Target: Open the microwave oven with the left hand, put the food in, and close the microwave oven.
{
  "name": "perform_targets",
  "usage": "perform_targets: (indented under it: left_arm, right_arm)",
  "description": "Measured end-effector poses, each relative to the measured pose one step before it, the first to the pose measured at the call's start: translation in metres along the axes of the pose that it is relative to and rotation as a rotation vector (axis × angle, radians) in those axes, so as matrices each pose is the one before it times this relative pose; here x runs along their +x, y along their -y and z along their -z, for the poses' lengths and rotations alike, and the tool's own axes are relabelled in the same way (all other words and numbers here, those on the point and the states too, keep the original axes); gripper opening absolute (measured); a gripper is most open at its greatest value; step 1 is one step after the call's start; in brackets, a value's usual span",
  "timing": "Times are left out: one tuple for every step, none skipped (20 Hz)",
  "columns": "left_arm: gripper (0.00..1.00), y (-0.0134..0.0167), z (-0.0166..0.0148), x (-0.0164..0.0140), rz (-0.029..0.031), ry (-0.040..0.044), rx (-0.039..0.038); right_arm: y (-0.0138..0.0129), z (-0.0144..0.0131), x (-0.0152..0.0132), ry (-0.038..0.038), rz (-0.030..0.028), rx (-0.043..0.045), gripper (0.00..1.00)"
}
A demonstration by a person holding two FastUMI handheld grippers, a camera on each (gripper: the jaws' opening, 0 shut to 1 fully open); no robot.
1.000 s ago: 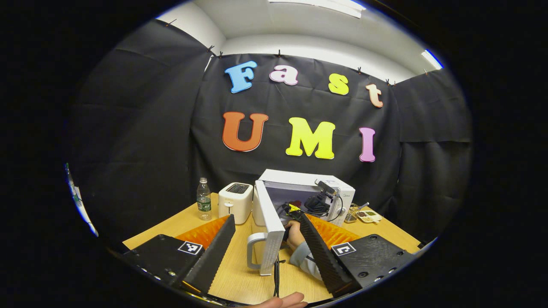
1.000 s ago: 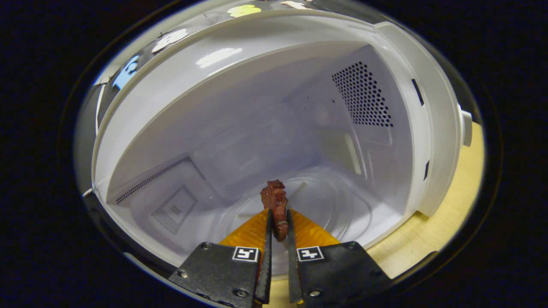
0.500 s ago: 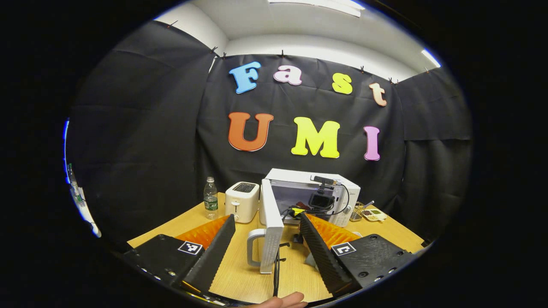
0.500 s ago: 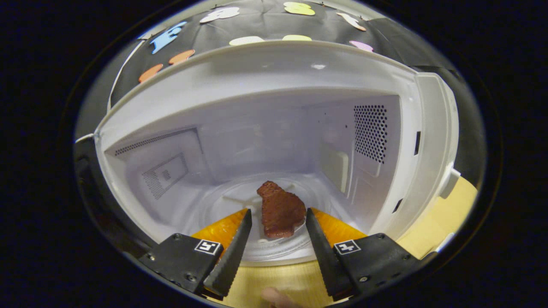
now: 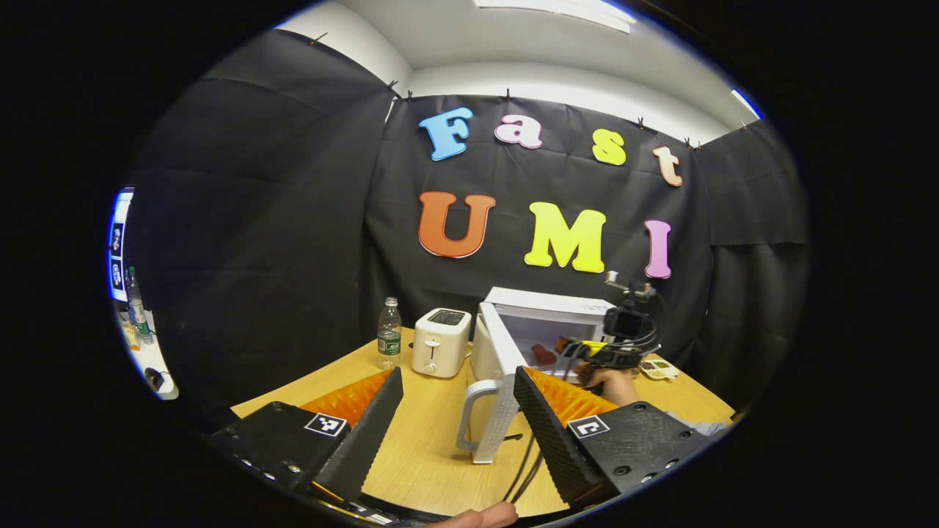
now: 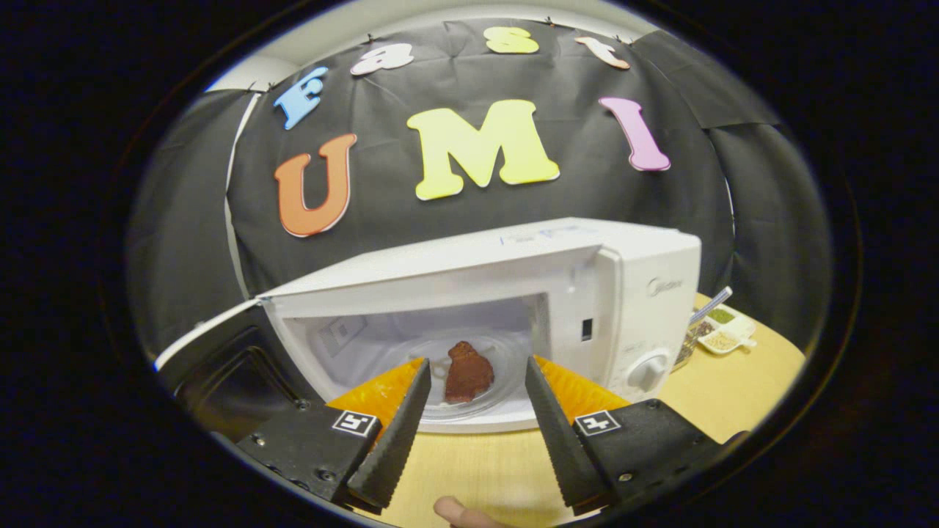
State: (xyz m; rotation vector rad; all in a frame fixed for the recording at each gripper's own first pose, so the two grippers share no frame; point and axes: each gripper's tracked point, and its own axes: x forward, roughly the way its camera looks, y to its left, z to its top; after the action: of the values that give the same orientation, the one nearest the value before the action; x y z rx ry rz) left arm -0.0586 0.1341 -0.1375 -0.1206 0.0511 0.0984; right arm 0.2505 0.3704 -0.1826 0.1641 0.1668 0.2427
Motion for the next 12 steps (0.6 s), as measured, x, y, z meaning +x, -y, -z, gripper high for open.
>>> perform_targets:
  left_arm:
    - [0.93, -0.00352, 0.00388, 0.0012, -0.00225, -0.00463, 0.00537]
    - [0.93, -0.00222, 0.00197, 0.0001, 0.00599, -0.00623, 0.00933]
    - [0.94, -0.00324, -0.00136, -0.00041, 0.00058, 0.00269, 0.00551]
    - [0.93, -0.00547, -0.00514, 0.00038, -0.00801, 0.01285, 0.00162]
    - [0.81, -0.00742, -0.00634, 0.00035, -0.01729, 0.01621, 0.00073]
    - [0.94, -0.00687, -0.00505, 0.00078, -0.016, 0.01723, 0.00152]
    - [0.94, -0.00312, -0.00547, 0.00197, -0.00505, 0.01963, -0.0028]
    - [0.91, -0.00202, -0.00484, 0.00039, 0.00284, 0.00987, -0.00934]
    - [0.82, 0.00007, -0.00023, 0.00159, 0.00741, 0.00407, -0.0071]
    - [0.76, -0.00179, -0.00166, 0.00188, 0.00017, 0.00554, 0.00027]
    - [0.51, -0.00415, -0.00065, 0.00312, -0.00469, 0.00473, 0.01029]
    - [0.48, -0.00127, 0.00054, 0.0017, -0.0012, 0.00349, 0.01345]
  right_arm:
    - [0.00612, -0.01179, -0.01524, 0.0207, -0.01124, -0.01037, 0.79]
    - [0.00701, -0.01111, -0.01549, 0.01968, -0.00822, -0.01877, 0.88]
    - [0.00655, -0.01265, -0.01691, 0.02541, -0.01211, -0.01943, 0.82]
    - [0.00488, -0.01138, -0.01871, 0.02534, -0.01173, -0.02159, 0.82]
    - [0.00753, -0.01334, -0.01847, 0.02865, -0.00662, -0.0135, 0.82]
    - [0.00738, -0.00999, -0.02007, 0.01863, -0.01556, -0.01362, 0.82]
    - [0.00623, -0.00999, -0.01606, 0.01604, -0.00901, -0.0082, 0.82]
    - [0.00876, -0.00626, -0.01907, 0.0066, -0.00657, -0.01407, 0.86]
    - [0.00983, -0.00901, -0.01859, 0.01307, 0.00095, -0.01247, 0.92]
    - [0.01193, -0.00926, -0.01628, 0.01349, 0.007, -0.01209, 0.87]
    - [0.0096, -0.00843, -0.01555, 0.01218, 0.00765, -0.01653, 0.86]
    - [0.00741, -0.00757, -0.01313, 0.01076, 0.00512, -0.01847, 0.87]
